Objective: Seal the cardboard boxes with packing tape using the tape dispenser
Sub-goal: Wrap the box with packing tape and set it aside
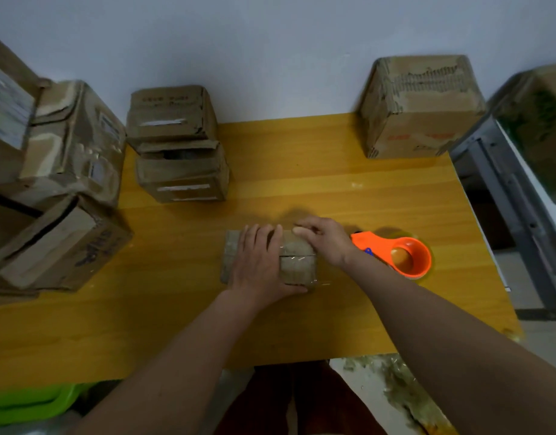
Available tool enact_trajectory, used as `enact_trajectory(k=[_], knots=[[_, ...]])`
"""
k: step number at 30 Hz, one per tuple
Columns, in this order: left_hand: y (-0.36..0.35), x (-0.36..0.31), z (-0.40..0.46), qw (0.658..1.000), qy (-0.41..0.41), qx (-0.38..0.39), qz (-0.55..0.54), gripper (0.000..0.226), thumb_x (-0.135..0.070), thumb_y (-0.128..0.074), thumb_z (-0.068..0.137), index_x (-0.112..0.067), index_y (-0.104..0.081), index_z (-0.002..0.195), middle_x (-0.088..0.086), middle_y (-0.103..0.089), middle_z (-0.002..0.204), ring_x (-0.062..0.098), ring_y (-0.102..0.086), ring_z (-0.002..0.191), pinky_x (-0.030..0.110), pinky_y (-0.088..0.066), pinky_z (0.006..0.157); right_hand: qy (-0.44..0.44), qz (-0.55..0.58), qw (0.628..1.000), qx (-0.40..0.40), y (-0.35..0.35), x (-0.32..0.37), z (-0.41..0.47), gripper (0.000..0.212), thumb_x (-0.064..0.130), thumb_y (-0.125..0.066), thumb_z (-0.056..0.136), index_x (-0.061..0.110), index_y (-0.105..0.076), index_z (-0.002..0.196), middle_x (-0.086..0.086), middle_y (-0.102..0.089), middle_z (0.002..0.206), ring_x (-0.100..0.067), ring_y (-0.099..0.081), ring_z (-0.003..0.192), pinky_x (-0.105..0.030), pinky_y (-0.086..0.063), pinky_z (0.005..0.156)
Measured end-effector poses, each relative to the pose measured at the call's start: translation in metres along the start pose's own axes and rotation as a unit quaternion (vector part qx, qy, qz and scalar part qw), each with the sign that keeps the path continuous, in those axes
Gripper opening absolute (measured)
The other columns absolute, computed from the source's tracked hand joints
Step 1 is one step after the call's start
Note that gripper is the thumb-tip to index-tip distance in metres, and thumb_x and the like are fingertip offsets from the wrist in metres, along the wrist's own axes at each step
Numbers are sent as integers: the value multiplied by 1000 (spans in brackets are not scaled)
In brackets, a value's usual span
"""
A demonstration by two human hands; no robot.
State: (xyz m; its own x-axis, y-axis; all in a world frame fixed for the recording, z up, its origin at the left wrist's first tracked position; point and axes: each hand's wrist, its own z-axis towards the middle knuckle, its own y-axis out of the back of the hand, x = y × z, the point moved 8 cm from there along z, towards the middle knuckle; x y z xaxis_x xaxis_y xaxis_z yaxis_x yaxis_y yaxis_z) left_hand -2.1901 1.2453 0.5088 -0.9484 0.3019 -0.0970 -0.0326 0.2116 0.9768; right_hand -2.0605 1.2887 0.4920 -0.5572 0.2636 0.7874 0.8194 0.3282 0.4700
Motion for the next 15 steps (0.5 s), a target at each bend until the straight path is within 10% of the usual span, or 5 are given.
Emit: enact_trajectory(k=[2, 5, 10, 15], knots=[[-2, -1, -1, 1000, 10, 5, 3, 130, -91, -54, 53, -12, -16, 150, 7, -26, 145, 29, -17, 137, 44, 1, 118, -70, 120, 990, 35, -11, -17, -5, 32, 42, -54, 93, 14, -70, 92, -4, -67, 96, -21, -58, 100, -32, -43, 91], [1, 1, -4, 999, 42, -1, 5, 132, -93, -54, 49, -11, -21, 147, 9, -30, 143, 29, -22, 132, 44, -13, 114, -163, 145, 975, 51, -14, -37, -12, 65, 58, -27, 97, 12, -51, 136, -4, -48, 140, -19, -39, 134, -30, -24, 113], [5, -2, 6, 1000, -19, 9, 11, 147, -94, -51, 45, -11, 8, 151, 6, -1, 160, 24, -2, 144, 53, -6, 115, 0, 119, 969, -217, 37, -11, -39, 40, 21, -29, 105, 4, -51, 133, -11, -50, 140, -19, -41, 133, -21, -26, 106], [3, -21, 15, 993, -115, 27, -22, 127, -83, -52, 59, -14, -3, 153, -1, -21, 157, 17, -21, 142, 41, -9, 116, 87, 46, 984, -150, -13, 19, -53, 40, 13, -35, 102, 3, -39, 141, -10, -41, 146, -16, -36, 136, -10, -18, 106]])
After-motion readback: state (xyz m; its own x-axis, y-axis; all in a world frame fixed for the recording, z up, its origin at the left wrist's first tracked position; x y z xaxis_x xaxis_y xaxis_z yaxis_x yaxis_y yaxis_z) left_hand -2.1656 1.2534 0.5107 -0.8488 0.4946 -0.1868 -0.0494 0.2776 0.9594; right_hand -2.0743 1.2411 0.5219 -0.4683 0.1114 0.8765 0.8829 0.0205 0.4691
